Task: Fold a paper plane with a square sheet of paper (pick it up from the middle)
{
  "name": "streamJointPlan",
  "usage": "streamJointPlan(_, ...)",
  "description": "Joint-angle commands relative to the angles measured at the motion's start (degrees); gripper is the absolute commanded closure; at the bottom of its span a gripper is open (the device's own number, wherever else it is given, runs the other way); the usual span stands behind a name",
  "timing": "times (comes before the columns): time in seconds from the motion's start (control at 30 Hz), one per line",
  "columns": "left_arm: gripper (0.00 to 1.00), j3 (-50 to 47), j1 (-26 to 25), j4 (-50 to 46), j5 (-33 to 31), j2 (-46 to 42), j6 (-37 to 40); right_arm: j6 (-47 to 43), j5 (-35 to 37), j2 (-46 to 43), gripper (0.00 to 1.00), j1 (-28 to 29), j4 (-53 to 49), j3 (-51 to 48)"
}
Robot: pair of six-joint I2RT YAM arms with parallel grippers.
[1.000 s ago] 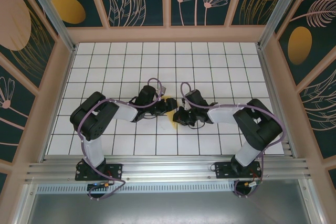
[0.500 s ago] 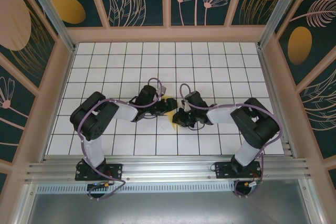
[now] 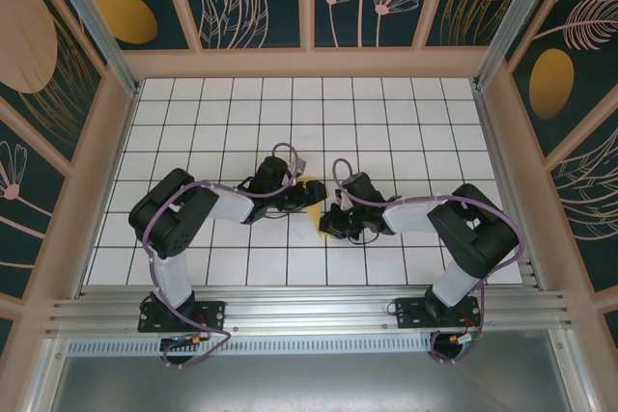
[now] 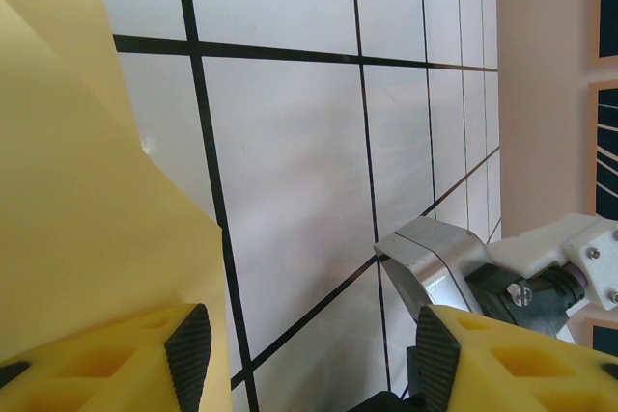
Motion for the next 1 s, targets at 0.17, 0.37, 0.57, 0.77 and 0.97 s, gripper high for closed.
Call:
streamJointPlan(0.17, 0.39, -0.82, -0.19, -7.67, -2.97, 3.29, 1.96, 0.71, 1.62, 2.28, 0.95, 1.08, -9.40, -2.21)
streamJointPlan(0.37, 0.39, -0.81, -0.19, -7.80, -3.01, 3.27, 1.97, 0.55, 4.69, -3.03, 0.88, 1.41, -11.30, -1.59)
streamJointPlan(0.57, 0.39, -0.13, -0.19, -8.65, -2.98, 4.21, 2.18, 2.01, 6.95, -12.78, 0.87, 0.77, -7.67, -0.64)
streamJointPlan(0.77, 0.40, 0.25, -0.19, -8.56, -2.84, 4.19, 2.03, 4.18, 1.44, -10.44, 0.94, 0.81, 2.13, 0.30)
streamJointPlan(0.97, 0.40, 0.18, -0.19, -8.87, -2.70, 4.05, 2.20, 8.11, 1.12, -4.49, 0.96, 0.70, 9.07, 0.08)
